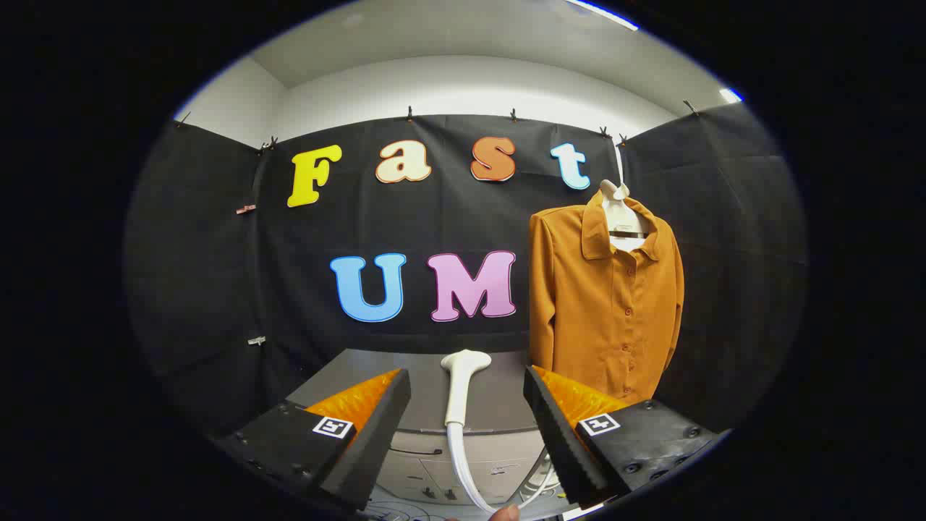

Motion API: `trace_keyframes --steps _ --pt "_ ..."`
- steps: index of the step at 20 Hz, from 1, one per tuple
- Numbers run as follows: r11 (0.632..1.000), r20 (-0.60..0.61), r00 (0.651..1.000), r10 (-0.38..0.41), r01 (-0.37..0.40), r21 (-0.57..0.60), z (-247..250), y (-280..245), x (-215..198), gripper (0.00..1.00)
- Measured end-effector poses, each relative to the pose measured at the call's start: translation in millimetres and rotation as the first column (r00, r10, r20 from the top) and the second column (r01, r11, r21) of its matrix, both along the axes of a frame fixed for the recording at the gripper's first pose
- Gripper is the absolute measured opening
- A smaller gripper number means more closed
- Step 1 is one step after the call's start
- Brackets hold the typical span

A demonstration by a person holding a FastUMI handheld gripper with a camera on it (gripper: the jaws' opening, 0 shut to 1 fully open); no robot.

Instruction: Iron the clothes twice with a garment steamer, once on the left side and once on the right side.

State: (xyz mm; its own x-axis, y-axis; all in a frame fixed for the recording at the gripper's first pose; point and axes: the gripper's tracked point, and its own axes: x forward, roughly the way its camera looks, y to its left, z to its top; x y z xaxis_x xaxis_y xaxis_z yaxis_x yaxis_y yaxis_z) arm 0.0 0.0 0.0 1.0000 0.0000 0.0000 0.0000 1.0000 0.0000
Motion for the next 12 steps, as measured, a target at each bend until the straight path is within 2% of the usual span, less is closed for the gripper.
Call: trace_keyframes --steps 12 --pt "1.000 0.000 1.000 -0.010 0.010 -0.020 -3 21 5 0.97"
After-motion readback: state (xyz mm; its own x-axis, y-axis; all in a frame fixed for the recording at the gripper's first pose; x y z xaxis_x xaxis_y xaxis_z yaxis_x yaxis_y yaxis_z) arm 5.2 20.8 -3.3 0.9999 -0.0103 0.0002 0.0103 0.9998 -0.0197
